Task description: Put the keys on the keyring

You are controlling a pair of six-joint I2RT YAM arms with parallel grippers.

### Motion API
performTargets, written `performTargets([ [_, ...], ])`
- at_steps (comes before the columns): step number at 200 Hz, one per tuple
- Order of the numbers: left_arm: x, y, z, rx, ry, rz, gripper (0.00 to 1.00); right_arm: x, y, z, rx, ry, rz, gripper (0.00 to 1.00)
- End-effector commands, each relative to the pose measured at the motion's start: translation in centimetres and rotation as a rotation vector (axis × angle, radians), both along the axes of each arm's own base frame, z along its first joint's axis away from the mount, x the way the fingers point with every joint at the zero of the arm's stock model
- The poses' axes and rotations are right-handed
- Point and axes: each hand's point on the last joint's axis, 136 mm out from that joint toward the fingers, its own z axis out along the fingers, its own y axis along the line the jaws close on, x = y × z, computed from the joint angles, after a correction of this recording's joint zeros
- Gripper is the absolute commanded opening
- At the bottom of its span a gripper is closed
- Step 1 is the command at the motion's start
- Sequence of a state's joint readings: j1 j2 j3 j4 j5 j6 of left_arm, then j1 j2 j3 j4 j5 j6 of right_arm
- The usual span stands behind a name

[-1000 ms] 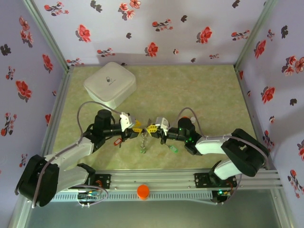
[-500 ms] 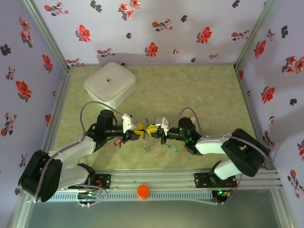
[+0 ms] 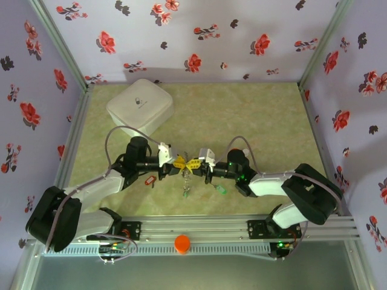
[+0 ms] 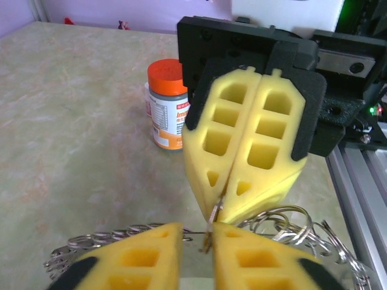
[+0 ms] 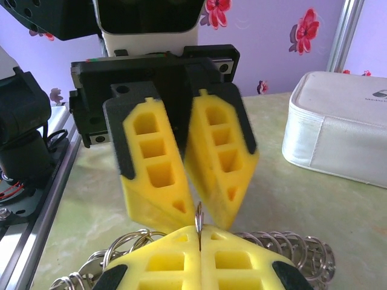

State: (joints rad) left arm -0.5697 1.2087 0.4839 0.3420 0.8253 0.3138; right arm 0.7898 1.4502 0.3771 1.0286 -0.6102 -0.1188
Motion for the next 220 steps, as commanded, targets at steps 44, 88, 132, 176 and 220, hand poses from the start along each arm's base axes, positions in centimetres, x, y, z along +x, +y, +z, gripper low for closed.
performTargets([
  [44, -0.1, -0.2, 1.4, 0.016, -0.087, -0.034, 0.00, 0.7, 0.1, 1.9, 0.050, -0.041, -0.031, 0.12],
  [88, -0.1, 0.2, 1.2, 0.151, -0.202, -0.032, 0.00, 1.8, -1.8, -0.2, -0.154, -0.062, -0.146, 0.42],
  [132, 0.5, -0.2, 1.3, 0.206, -0.267, -0.018, 0.00, 2.9, -4.0, 1.0, -0.203, 0.142, -0.346, 0.37],
  [176, 0.6, -0.3, 1.7, 0.190, -0.247, 0.003, 0.00, 1.8, -8.6, -1.3, -0.395, 0.480, -0.713, 0.28],
  [220, 0.6, -0.3, 1.4, 0.192, -0.243, 0.009, 0.00, -1.3, -12.6, -6.7, -0.607, 0.742, -0.907, 0.27],
])
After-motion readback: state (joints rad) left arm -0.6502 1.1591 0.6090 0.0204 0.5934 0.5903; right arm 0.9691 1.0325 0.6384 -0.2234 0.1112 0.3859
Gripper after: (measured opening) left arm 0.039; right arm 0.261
